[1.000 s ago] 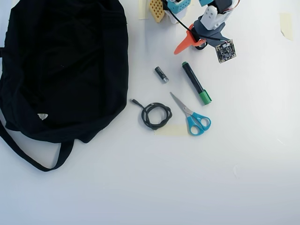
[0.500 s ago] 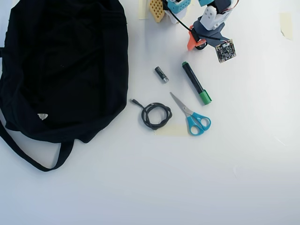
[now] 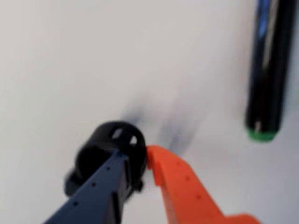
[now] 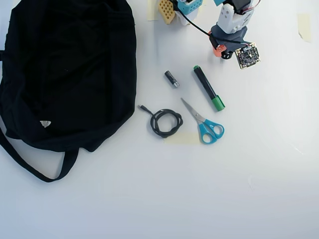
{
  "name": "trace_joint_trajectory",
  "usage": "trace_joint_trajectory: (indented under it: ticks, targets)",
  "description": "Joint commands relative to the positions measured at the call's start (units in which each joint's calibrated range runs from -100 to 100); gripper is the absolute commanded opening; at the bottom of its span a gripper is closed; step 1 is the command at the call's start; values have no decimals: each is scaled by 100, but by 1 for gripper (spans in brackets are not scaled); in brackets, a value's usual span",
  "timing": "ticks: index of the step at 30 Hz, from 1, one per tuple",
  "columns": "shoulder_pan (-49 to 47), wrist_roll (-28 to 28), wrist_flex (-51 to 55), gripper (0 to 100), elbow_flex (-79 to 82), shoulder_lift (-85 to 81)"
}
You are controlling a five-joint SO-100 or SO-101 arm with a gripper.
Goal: Put the bike light into the black bag
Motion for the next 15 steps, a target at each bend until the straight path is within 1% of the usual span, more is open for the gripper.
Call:
trace_joint_trajectory:
  ticks: [1, 7, 10, 15]
  targets:
    - [243, -2, 401, 2, -872, -186]
    - [639, 45, 1599, 2, -2318, -186]
    - [961, 19, 1710, 2, -2866, -186]
    - [1866, 56, 1710, 2, -3270, -186]
